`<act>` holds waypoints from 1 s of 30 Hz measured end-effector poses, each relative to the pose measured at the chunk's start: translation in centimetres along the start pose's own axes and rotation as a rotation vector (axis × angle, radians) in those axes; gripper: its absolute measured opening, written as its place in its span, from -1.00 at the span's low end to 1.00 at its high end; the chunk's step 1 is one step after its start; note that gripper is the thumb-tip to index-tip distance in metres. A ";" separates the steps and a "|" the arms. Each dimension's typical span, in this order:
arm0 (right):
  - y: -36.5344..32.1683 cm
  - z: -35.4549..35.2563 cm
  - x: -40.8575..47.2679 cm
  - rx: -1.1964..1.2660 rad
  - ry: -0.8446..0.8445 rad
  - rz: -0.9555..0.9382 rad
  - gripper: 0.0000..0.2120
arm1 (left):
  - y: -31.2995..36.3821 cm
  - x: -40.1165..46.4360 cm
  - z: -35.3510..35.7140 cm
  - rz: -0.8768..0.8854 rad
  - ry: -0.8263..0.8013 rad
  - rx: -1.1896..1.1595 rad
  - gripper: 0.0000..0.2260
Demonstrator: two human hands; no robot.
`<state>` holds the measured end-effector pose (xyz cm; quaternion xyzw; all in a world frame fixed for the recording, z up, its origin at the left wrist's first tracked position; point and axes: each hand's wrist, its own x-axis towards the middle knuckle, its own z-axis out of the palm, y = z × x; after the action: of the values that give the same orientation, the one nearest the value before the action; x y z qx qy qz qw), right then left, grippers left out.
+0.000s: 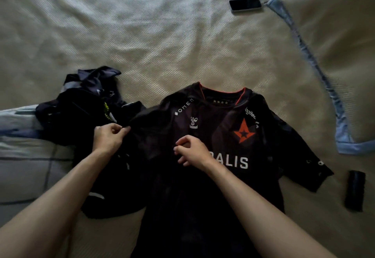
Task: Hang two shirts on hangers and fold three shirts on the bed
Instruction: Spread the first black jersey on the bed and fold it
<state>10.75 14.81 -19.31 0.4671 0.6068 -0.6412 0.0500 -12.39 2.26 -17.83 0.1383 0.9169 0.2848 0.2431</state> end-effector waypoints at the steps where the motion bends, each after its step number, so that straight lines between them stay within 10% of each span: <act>1: -0.3 0.8 0.6 -0.021 -0.005 -0.010 -0.84 | 0.1 0.9 -1.1 0.042 0.043 0.009 -0.73; 6: -0.6 3.5 2.3 -0.108 -0.095 -0.005 -0.68 | 0.3 4.6 -4.0 0.094 0.082 0.007 -0.85; 16: 0.9 2.9 2.7 -0.083 -0.090 -0.042 -0.76 | 0.6 6.6 -6.6 -0.222 -0.217 -0.860 -0.71; 20: 1.0 0.8 1.5 0.118 -0.042 -0.033 -0.93 | -2.0 4.4 -5.8 -0.158 -0.397 -0.436 -0.68; 26: 3.3 -9.2 0.5 0.228 0.400 -0.041 -0.88 | -5.0 2.8 -4.4 -0.252 -0.383 -0.365 -0.71; 30: 6.4 -17.5 -0.8 -0.249 0.851 -0.019 -0.82 | -7.1 3.8 -3.7 -0.205 -0.254 -0.266 -0.84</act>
<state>24.67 27.18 -20.45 0.6743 0.6502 -0.3141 -0.1545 -18.33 -3.57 -20.76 0.0455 0.8425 0.3574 0.4004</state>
